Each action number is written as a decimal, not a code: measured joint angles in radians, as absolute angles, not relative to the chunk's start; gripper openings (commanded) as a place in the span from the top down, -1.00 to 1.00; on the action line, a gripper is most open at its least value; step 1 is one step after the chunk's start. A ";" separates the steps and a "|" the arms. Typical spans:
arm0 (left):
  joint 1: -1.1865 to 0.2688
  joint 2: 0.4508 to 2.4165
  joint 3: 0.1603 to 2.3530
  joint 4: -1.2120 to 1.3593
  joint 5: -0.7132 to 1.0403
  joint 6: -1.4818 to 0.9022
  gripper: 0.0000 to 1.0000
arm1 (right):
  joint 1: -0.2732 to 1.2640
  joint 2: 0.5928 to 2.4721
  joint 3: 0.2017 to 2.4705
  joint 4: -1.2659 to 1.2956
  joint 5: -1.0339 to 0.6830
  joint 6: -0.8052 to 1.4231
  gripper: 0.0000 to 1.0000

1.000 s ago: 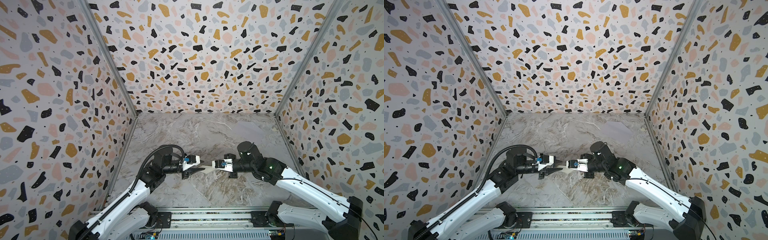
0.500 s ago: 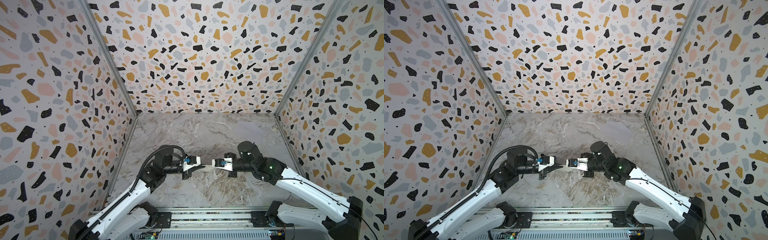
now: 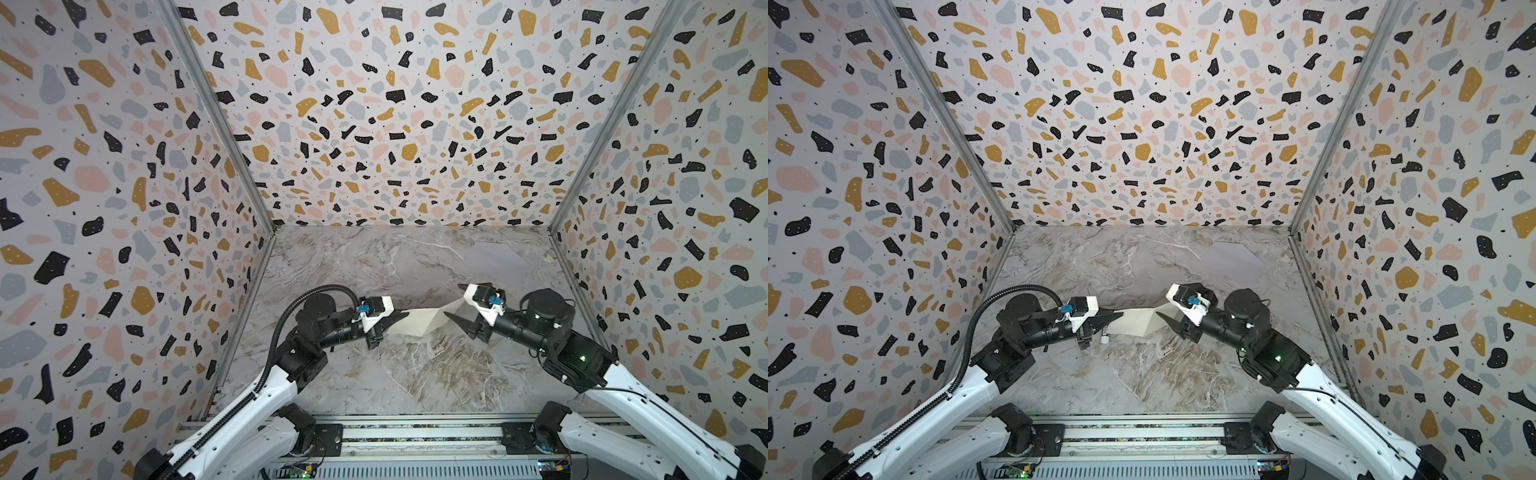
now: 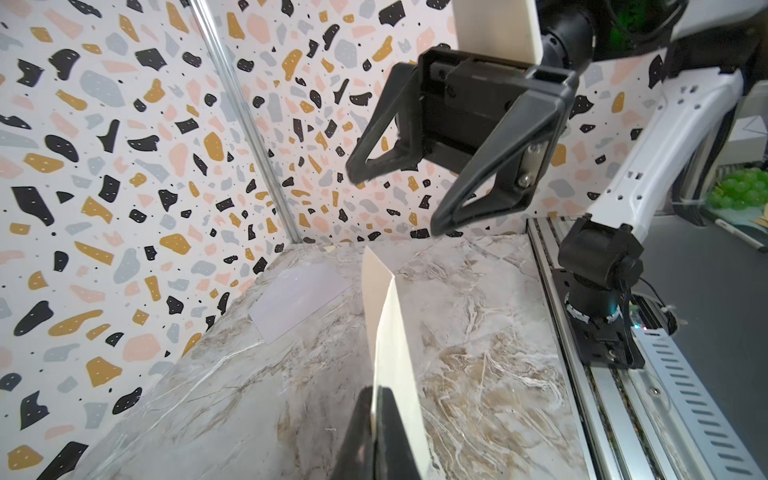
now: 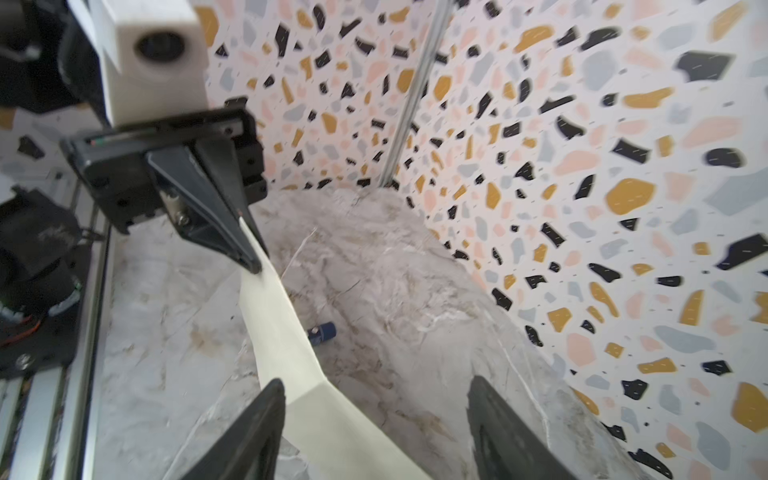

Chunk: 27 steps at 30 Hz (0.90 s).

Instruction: Place the letter into the envelope and seal it

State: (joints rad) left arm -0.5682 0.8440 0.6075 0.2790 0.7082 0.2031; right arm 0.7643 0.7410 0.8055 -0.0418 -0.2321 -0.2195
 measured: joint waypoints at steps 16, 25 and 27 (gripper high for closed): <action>-0.572 0.830 0.560 0.542 0.698 0.006 1.00 | 0.759 0.683 0.506 0.387 -0.369 0.109 -0.53; -0.578 0.825 0.559 0.564 0.715 -0.015 1.00 | 0.759 0.777 0.506 0.509 -0.414 0.115 -0.53; -0.580 0.825 0.557 0.564 0.722 -0.016 1.00 | 0.759 0.791 0.506 0.525 -0.417 0.115 -0.52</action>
